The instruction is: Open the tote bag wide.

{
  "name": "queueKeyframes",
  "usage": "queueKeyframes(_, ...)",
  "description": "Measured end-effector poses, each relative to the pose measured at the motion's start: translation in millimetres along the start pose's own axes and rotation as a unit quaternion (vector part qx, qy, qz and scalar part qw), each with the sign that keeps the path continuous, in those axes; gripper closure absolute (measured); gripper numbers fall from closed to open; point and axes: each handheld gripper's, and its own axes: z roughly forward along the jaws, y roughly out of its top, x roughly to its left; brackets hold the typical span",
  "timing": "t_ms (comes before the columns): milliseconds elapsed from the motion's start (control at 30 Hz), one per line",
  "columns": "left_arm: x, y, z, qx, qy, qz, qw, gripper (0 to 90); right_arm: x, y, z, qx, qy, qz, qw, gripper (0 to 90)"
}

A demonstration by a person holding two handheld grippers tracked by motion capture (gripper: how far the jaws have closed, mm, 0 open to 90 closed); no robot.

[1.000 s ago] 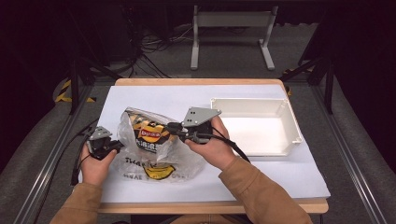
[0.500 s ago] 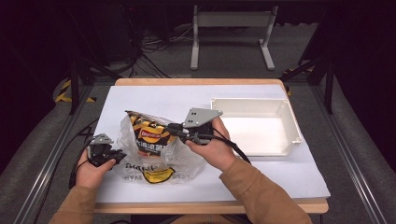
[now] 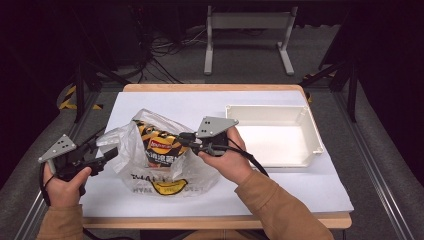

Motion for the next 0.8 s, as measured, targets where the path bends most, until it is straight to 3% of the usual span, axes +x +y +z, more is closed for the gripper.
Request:
queueKeyframes(133,-6.6,8.5,-5.6,-0.010,0.005,0.014,0.9998,29.1,0.1,0.1,0.0,0.000,0.000,0.001,1.0000,78.8)
queueKeyframes(267,-11.2,21.7,-15.1,-0.017,0.043,0.029,0.9985,24.3,0.3,0.2,0.0,0.000,0.001,0.001,1.0000,78.3)
queueKeyframes(433,-9.1,30.7,-25.1,-0.036,0.073,0.024,0.9964,19.7,1.0,0.4,0.0,0.000,0.001,0.001,1.0000,77.9)
queueKeyframes(633,-15.4,44.5,-27.6,-0.062,0.068,0.031,0.9953,16.6,1.0,0.5,0.1,0.001,0.000,0.001,1.0000,77.9)
queueKeyframes(667,-19.0,51.8,-26.2,-0.072,0.058,0.032,0.9952,16.6,1.3,0.6,0.3,0.000,0.000,0.001,1.0000,77.9)
queueKeyframes(800,-24.2,60.0,-17.2,-0.075,0.040,0.041,0.9955,16.8,1.6,0.8,0.3,0.000,0.001,0.001,1.0000,77.9)
